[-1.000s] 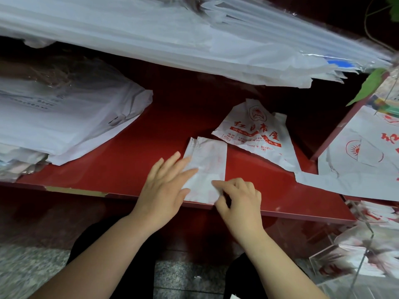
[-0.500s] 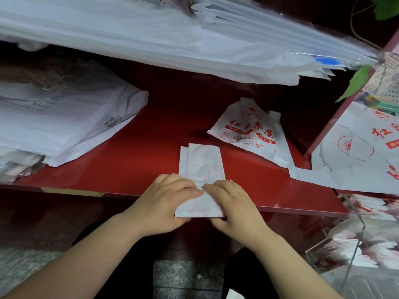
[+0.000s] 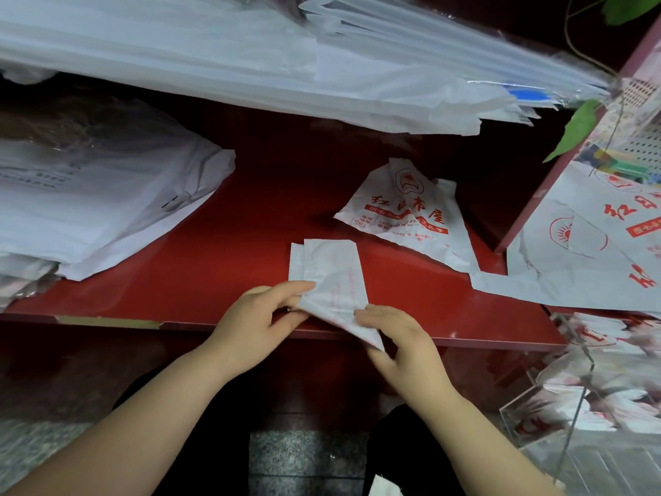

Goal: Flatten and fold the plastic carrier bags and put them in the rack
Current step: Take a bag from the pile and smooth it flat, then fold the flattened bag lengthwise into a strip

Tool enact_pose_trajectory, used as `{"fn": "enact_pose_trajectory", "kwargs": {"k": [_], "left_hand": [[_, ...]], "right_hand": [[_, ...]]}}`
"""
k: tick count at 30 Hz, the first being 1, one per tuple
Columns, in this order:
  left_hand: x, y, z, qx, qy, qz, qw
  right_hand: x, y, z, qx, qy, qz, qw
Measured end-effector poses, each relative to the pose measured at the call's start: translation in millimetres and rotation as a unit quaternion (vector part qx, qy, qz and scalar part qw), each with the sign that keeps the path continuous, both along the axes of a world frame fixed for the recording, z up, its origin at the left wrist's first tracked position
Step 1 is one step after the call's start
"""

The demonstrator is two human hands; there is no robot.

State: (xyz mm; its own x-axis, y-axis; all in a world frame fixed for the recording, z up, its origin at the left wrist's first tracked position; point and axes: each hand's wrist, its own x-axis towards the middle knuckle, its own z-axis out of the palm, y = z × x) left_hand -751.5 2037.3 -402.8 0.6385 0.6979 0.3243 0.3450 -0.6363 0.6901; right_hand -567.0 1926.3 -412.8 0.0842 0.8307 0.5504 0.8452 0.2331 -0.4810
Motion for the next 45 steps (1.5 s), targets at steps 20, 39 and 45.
{"fn": "enact_pose_trajectory", "kwargs": {"k": [20,39,45], "left_hand": [[13.7,-15.9,9.0,0.037,-0.014,0.22,0.975],[-17.7,-3.2,-2.3,0.147,0.157,-0.017,0.976],[-19.5,-5.1,-6.4,0.208,0.117,0.005,0.971]], "right_hand": [[-17.5,40.7,24.7,-0.133,0.008,-0.227,0.965],[3.0,15.4,22.2,-0.196,-0.113,0.042,0.973],[2.6,11.6,10.2,-0.083,-0.042,0.01,0.996]]}}
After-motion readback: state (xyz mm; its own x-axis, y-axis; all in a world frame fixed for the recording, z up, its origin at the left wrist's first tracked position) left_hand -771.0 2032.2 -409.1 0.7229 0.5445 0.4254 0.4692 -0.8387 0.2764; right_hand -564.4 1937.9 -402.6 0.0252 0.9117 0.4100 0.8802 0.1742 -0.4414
